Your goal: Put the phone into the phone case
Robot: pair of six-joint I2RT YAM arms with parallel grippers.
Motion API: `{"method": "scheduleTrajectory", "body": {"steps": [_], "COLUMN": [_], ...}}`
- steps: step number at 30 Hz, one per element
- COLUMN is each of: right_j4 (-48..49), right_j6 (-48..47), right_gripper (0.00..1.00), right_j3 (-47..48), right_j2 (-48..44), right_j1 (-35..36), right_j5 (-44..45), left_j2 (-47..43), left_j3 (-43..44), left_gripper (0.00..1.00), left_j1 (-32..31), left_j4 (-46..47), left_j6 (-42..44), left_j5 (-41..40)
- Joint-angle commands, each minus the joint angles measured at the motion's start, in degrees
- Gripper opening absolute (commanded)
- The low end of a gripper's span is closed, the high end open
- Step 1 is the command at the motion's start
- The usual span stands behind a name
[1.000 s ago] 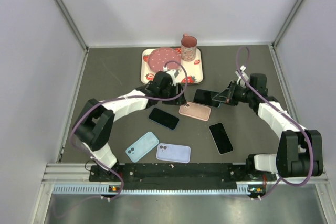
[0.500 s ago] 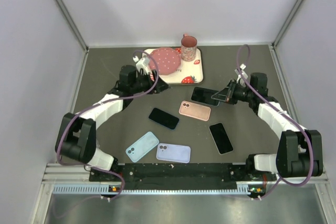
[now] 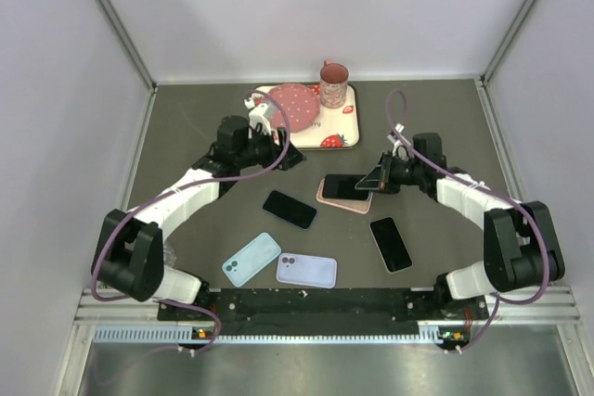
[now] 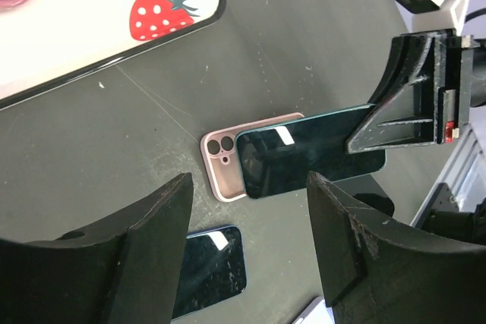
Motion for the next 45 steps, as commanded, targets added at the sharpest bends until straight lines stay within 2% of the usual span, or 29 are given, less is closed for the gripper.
{"method": "scheduleTrajectory", "body": {"steps": [1, 5, 18, 27, 39, 45], "right_j4": [6.1, 9.2, 10.1, 9.4, 11.5, 8.6], "right_j6": [2.7, 6.2, 8.9, 11.1, 14.8, 12.1], "right_gripper": [0.0, 0.0, 0.0, 0.0, 0.0, 0.0], "right_j3": [2.4, 1.7, -0.1, -1.8, -3.7, -3.1], "right_j2": [2.1, 5.2, 7.4, 7.5, 12.8, 15.0], "right_j1": [1.4, 1.4, 1.3, 1.3, -0.2, -0.3], "right_j5": [-0.9, -2.0, 0.1, 1.7, 0.9, 2.9], "left_j2": [-1.1, -0.9, 0.5, 1.5, 3.5, 4.2], "left_j3": [3.6, 4.6, 4.9, 5.8, 6.7, 7.2], "left_gripper": [0.67, 0.67, 0.66, 0.66, 0.67, 0.66], "left_j1": [-4.2, -7.0, -10.8, -12.5, -13.7, -14.0], "left_j4": [-3.1, -5.2, -5.2, -5.6, -5.8, -5.8], "left_j6": [5.8, 8.2, 9.5, 10.6, 11.2, 11.4], "left_j5": [-6.7, -10.8, -14.4, -16.7, -17.7, -18.6]}}
